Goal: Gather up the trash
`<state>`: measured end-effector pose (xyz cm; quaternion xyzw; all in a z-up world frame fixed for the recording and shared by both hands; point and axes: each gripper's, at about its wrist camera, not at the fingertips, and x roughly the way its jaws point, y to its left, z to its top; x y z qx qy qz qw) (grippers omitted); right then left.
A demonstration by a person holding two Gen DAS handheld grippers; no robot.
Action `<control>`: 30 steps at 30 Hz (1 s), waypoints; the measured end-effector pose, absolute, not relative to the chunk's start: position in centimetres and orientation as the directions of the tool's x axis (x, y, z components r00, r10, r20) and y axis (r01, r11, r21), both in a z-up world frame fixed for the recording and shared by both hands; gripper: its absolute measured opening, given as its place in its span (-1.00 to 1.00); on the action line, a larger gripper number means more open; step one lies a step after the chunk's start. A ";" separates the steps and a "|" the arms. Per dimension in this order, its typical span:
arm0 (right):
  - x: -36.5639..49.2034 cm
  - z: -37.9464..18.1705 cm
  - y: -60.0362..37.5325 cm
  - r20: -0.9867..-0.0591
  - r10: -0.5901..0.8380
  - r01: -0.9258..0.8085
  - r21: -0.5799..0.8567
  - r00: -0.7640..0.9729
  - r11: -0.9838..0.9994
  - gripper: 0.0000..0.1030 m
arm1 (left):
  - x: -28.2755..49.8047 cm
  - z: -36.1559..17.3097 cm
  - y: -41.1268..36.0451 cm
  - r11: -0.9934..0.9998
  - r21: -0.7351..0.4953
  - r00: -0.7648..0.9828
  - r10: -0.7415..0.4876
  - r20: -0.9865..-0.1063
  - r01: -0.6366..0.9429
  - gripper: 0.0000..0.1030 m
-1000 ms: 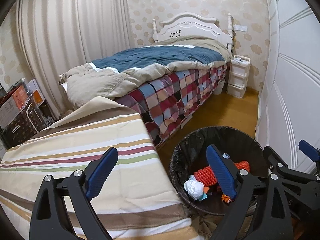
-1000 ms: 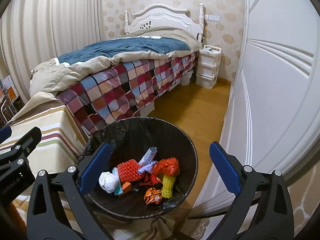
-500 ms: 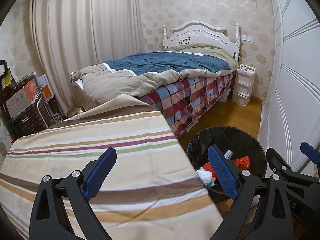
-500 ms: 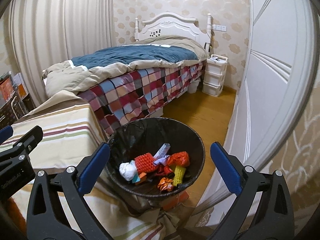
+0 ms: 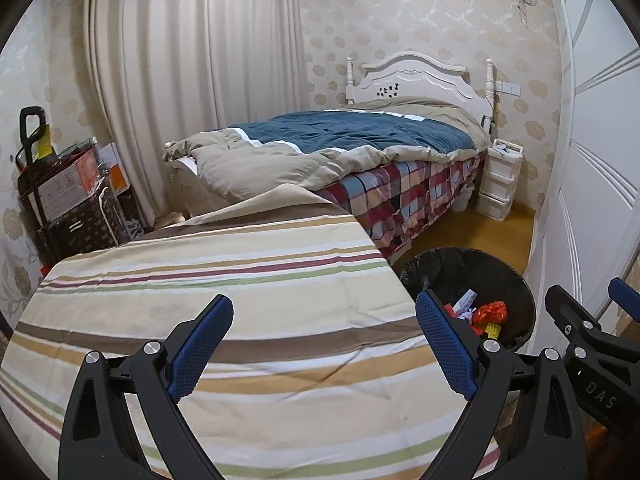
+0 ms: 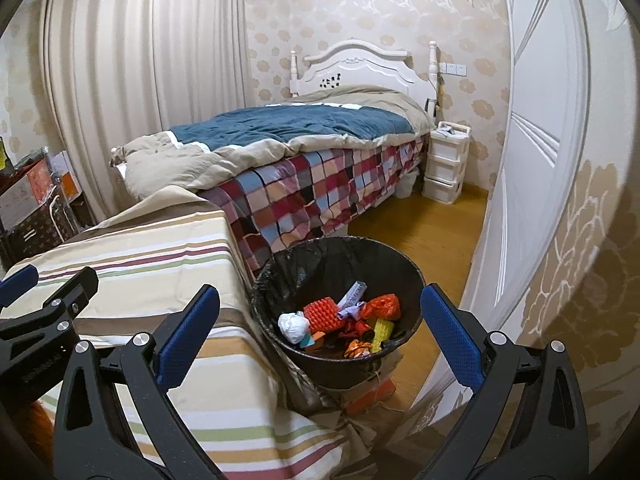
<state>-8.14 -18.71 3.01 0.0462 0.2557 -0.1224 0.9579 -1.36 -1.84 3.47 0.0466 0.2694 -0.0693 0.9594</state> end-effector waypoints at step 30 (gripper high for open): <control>-9.4 4.1 -17.8 -0.489 -0.201 0.241 0.021 0.849 0.970 0.90 | -2.6 3.7 -1.0 0.989 0.037 0.851 -0.105 -0.514 0.145 0.79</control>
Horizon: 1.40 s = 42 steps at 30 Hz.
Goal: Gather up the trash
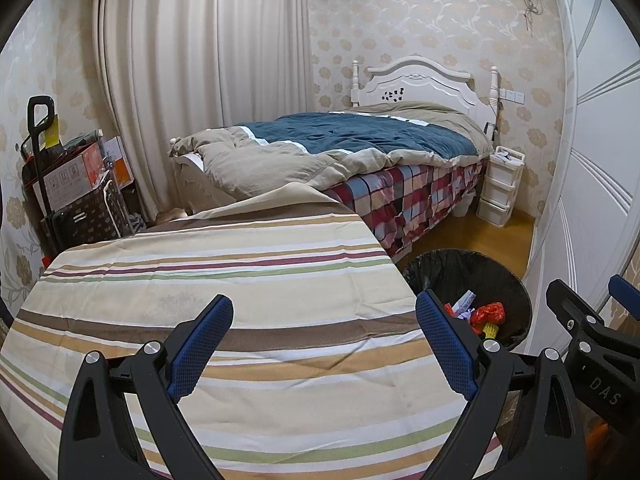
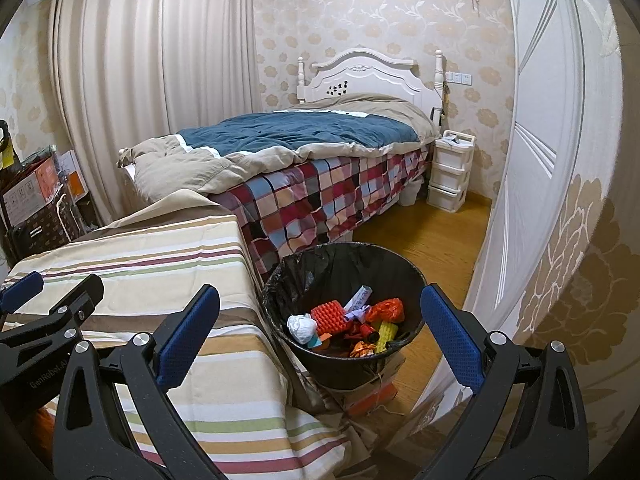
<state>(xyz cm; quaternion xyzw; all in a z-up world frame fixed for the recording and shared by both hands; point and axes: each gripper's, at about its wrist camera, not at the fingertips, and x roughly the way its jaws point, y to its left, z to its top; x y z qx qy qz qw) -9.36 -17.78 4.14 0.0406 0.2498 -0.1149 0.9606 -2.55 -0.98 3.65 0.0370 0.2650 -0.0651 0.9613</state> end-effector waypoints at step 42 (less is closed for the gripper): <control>-9.4 4.2 -17.5 -0.488 -0.202 0.241 0.017 0.849 0.970 0.90 | -3.0 3.5 -1.1 0.990 0.022 0.847 -0.107 -0.521 0.138 0.79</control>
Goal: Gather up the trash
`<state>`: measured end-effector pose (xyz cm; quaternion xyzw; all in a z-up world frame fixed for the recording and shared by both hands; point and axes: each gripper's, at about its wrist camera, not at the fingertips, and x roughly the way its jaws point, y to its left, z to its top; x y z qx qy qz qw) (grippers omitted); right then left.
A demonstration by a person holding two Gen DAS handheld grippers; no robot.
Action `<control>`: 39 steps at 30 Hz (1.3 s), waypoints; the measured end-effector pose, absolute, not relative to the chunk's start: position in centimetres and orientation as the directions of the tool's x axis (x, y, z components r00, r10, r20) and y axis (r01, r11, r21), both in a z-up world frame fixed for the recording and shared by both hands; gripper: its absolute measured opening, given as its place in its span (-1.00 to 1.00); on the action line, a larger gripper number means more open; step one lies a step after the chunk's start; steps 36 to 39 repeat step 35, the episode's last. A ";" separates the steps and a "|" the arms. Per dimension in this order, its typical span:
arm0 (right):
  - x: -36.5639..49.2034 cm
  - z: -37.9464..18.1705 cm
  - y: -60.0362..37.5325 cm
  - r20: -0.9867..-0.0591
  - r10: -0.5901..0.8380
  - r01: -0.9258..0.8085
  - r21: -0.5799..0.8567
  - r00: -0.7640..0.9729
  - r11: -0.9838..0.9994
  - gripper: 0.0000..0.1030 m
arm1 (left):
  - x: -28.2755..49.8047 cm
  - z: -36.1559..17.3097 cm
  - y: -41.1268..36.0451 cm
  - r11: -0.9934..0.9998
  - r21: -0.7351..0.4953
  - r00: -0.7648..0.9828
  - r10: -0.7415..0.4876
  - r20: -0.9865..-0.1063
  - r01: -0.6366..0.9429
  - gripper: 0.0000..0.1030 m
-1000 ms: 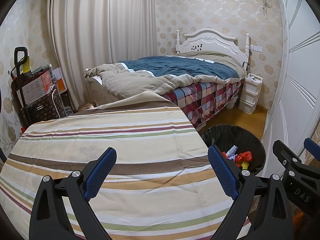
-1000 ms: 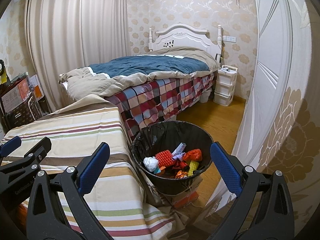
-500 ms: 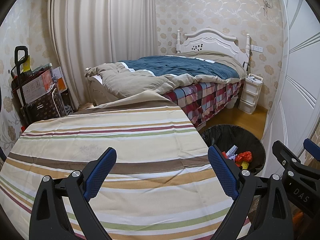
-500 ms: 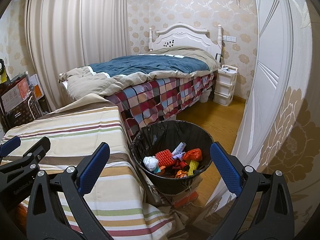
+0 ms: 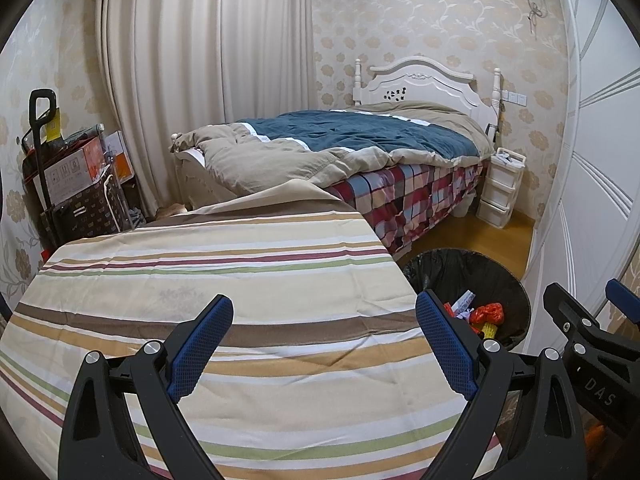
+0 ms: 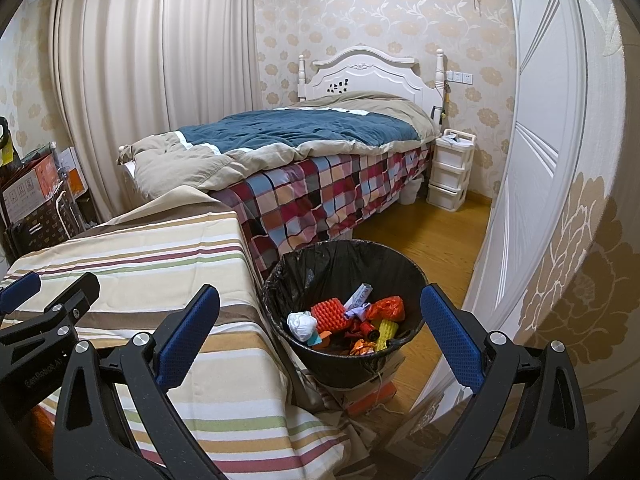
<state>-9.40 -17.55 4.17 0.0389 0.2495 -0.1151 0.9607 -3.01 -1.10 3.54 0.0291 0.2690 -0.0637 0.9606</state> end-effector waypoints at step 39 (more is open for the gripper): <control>-8.8 3.5 -15.9 -0.504 -0.172 0.208 0.016 0.846 0.978 0.90 | -2.4 2.6 1.7 0.996 0.045 0.839 -0.042 -0.543 0.080 0.79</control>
